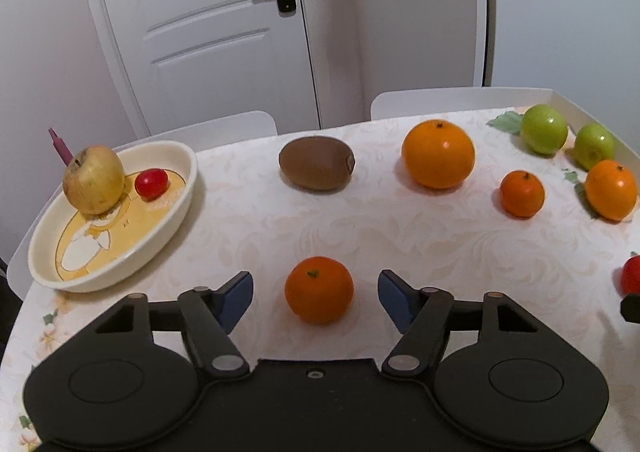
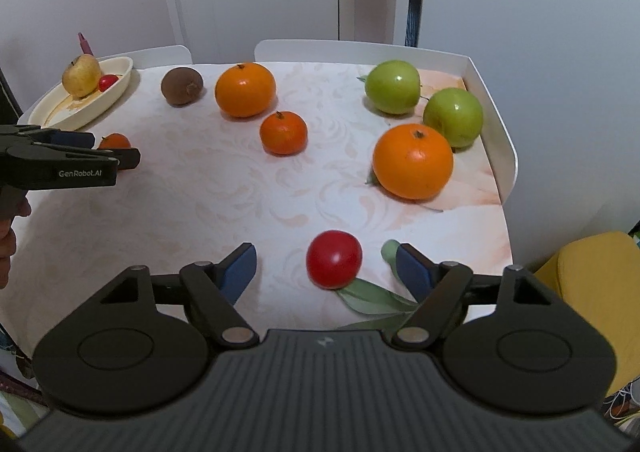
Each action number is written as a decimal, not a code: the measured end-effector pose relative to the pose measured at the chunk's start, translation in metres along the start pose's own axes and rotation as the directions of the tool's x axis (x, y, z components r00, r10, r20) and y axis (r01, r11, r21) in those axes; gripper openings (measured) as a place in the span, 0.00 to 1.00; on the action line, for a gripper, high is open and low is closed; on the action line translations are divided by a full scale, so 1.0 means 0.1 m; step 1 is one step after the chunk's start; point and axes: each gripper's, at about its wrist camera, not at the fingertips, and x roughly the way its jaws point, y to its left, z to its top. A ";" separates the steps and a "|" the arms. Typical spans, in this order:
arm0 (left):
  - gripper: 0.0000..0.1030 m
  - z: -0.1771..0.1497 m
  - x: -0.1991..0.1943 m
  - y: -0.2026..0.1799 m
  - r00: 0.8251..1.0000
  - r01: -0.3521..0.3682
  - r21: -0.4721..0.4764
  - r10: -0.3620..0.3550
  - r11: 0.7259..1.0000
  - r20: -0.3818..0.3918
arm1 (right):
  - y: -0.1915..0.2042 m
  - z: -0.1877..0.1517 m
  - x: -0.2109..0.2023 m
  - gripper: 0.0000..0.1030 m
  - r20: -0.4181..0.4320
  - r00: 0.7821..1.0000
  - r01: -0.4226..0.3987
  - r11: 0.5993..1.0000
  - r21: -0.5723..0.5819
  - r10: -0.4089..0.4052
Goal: Organize fruits
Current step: 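Grasp a tangerine with the left tool while the right tool grasps another red tomato, then carry the tangerine and tomato to the duck plate and release both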
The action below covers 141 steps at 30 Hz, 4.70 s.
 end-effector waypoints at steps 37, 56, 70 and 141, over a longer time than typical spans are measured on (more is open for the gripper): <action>0.39 -0.19 -0.47 0.09 1.000 0.025 -0.021 -0.024 0.999 0.007 | 0.35 0.20 -0.10 0.44 0.028 0.998 -0.050 0.998 -0.048 0.051; 0.39 0.13 -1.06 0.92 0.997 -0.035 -0.100 0.042 0.994 0.067 | 1.24 0.90 -0.28 0.44 0.090 0.983 -0.151 0.982 -0.110 0.161; 0.39 0.41 -0.80 1.83 0.998 -0.034 -0.082 0.038 0.996 0.049 | 2.05 1.45 0.02 0.44 0.081 0.980 -0.174 0.980 -0.098 0.182; 0.99 0.23 -0.03 2.47 0.997 -0.018 -0.061 0.013 0.998 -0.075 | 2.86 1.87 1.27 0.98 -0.036 0.970 -0.242 0.935 -0.260 0.241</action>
